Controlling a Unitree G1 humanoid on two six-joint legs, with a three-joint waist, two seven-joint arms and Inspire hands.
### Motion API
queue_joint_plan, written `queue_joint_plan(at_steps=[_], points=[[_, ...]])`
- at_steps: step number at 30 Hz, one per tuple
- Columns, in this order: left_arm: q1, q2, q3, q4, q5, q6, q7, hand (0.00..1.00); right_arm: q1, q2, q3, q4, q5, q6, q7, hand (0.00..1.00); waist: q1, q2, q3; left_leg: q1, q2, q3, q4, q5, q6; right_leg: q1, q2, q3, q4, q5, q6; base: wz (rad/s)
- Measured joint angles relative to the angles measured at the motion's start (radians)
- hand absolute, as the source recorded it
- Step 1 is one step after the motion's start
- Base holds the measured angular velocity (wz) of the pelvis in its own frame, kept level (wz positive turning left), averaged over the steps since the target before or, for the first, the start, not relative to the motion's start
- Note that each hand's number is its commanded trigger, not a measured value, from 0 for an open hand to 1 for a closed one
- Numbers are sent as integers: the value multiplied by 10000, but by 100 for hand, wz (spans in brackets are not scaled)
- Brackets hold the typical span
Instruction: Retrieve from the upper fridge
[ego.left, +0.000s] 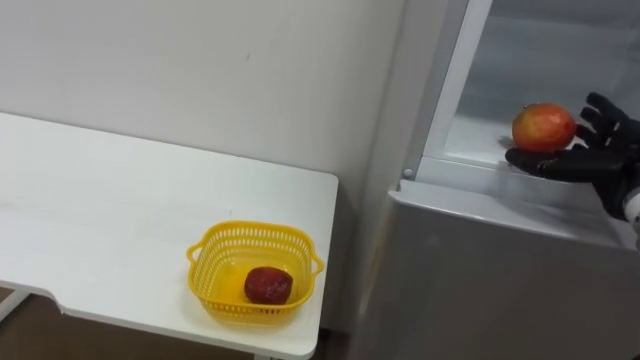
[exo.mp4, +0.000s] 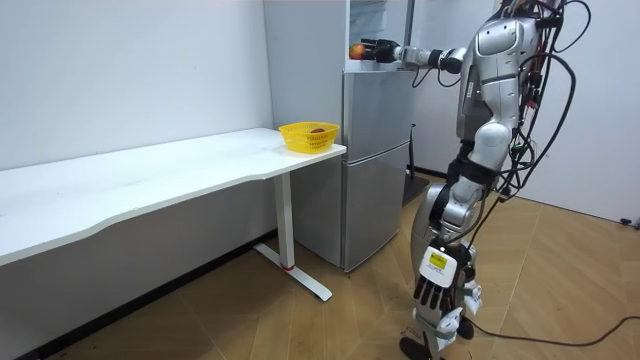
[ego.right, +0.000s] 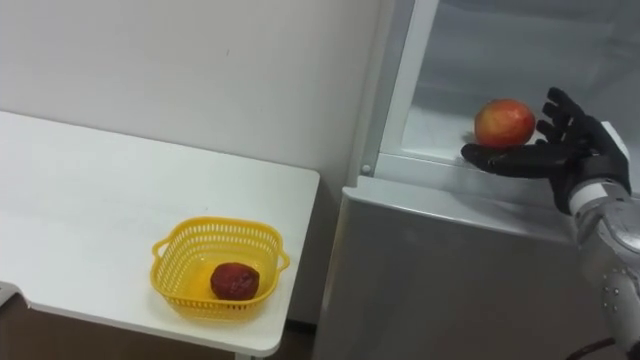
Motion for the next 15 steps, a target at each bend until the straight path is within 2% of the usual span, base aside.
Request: queue_joint_plan(at_steps=[5, 15], points=[[81, 1, -32, 6, -12, -3, -1, 0, -18, 14, 129, -199, -322, 137, -705, 0, 32, -19, -11, -26, -3, -2, 17, 0, -1, -33, 0, -3, 17, 0, 0, 0], [110, 2, -36, -1, -16, -21, -10, 0, -140, 23, 517, -254, -506, 131, -2071, 0, 60, 4, 5, -83, -1, -8, 40, 0, -1, -83, -17, -60, 34, 6, -9, 0]])
